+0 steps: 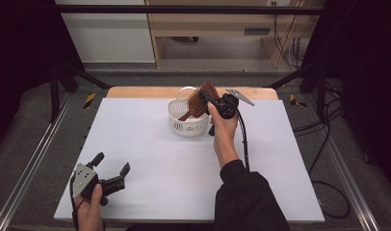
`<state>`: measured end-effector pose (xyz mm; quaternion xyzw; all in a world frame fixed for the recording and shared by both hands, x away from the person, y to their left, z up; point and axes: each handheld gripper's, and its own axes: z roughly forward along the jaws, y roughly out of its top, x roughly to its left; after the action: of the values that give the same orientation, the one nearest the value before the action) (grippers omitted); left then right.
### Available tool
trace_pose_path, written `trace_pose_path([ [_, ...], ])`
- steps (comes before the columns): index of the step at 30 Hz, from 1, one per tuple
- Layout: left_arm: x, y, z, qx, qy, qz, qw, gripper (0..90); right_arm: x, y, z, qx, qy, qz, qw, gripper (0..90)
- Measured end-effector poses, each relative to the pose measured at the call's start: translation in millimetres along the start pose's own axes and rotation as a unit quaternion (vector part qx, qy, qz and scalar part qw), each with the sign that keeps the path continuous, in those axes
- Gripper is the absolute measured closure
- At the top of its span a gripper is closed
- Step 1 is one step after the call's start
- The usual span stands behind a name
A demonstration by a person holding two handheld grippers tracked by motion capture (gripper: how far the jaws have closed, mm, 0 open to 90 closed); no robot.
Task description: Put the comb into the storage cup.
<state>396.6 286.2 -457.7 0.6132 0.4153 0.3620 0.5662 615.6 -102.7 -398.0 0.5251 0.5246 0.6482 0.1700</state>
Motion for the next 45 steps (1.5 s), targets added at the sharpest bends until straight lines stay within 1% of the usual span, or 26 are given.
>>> trace_pose_path([
  [10, 0.4, -0.2, 0.3, 0.001, 0.000, 0.000, 1.0000, 0.9, -8.6, 1.0, -0.4, 0.013, -0.007, 0.006, 0.9999, 44.5],
  [18, 0.5, -0.4, 0.3, 0.002, 0.000, 0.000, 1.0000, 0.9, -11.4, 1.5, -1.0, 0.021, -0.011, 0.009, 0.9997, 43.3],
  [28, 0.2, -0.5, 0.6, 0.002, 0.000, -0.001, 1.0000, 0.9, -16.0, 1.8, -1.4, 0.029, -0.015, 0.005, 0.9995, 42.1],
  [34, 0.9, 0.1, -0.1, 0.001, 0.001, 0.000, 1.0000, 0.9, -19.2, 3.4, -3.2, 0.032, -0.026, -0.002, 0.9991, 40.4],
  [39, 0.5, 0.1, 0.0, 0.001, 0.000, 0.001, 1.0000, 0.9, -20.2, 3.7, -3.2, 0.034, -0.030, -0.001, 0.9990, 39.9],
  [45, 0.6, 0.1, -0.2, 0.001, 0.001, 0.000, 1.0000, 0.9, -21.3, 3.8, -3.9, 0.040, -0.035, -0.008, 0.9985, 38.7],
])
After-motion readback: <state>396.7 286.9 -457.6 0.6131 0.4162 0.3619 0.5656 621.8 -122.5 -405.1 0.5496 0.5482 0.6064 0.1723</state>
